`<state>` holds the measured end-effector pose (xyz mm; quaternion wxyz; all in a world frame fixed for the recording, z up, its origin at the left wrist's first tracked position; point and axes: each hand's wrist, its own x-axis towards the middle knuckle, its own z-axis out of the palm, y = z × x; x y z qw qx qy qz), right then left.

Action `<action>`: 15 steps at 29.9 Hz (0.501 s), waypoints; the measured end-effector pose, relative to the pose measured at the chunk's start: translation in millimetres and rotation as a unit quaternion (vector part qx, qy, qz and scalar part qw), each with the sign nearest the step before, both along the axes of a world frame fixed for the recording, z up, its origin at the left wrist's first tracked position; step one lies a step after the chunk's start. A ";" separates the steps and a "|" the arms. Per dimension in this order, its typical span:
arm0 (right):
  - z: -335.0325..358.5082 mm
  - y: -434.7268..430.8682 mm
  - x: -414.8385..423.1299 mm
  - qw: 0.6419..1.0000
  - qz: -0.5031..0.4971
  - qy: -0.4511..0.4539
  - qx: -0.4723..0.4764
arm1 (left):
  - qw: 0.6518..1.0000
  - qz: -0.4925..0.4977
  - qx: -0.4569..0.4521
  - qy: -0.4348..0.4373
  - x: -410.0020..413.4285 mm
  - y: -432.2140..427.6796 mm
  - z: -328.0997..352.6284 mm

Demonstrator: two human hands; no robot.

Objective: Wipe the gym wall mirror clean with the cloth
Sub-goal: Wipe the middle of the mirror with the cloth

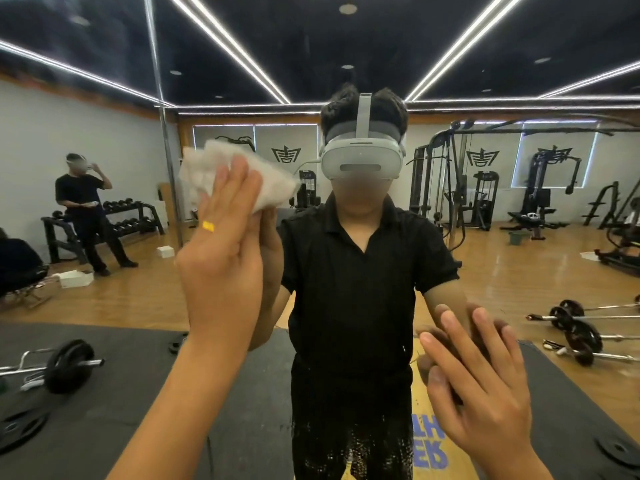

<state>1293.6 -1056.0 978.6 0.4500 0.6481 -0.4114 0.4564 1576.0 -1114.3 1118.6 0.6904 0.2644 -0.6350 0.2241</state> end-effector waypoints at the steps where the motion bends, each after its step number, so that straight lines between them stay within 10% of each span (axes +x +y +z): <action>1: 0.2 0.1 -0.2 1.000 -0.001 0.000 0.000 | 1.000 0.001 0.011 -0.007 0.3 1.4 -18.7; 15: 0.1 -0.4 0.4 1.000 -0.009 0.001 -0.013 | 0.997 -0.062 0.035 0.010 -25.0 6.1 -41.5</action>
